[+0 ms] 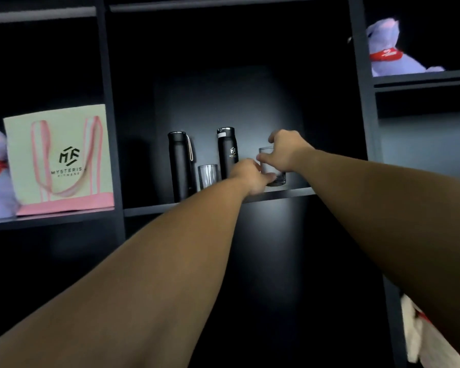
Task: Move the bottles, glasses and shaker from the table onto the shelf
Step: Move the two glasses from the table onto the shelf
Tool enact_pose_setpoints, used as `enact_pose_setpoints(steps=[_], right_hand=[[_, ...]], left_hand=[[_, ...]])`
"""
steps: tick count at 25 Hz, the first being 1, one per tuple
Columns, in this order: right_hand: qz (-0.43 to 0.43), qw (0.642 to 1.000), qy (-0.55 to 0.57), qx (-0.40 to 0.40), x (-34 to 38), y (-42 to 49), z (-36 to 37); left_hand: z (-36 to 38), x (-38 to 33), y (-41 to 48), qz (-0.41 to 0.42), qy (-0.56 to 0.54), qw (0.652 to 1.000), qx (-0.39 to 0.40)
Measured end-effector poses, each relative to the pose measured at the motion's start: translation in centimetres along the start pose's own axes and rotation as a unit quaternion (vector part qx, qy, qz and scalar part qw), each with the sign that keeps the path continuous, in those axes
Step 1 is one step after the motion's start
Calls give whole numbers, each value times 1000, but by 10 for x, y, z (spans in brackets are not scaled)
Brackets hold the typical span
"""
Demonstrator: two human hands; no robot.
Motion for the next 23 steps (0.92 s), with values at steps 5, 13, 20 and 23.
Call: enact_pose_setpoints(steps=[5,13,20,23], right_hand=[[-12,1000,-12,26,-18,48,51],[24,998,-10,50,-37,81,91],[24,999,11,-35,-43,54,49],[23,997,35,-62,-42,20,14]], left_hand=[[32,28,60,-33,70,995,65],[45,51,89,-49,52,994,81],[8,33,49,-15,-10,1000,4],[-21,23,12,1,-76,997,-35]])
Point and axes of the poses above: each hand's wrist, its own y-axis towards the middle knuckle, its own z-axis out of the palm, x = y × z, the point moved 9 cm from there along y, towards the middle knuckle, and after that the axes turned 4 degrees about -y, right-handed, at the moved point
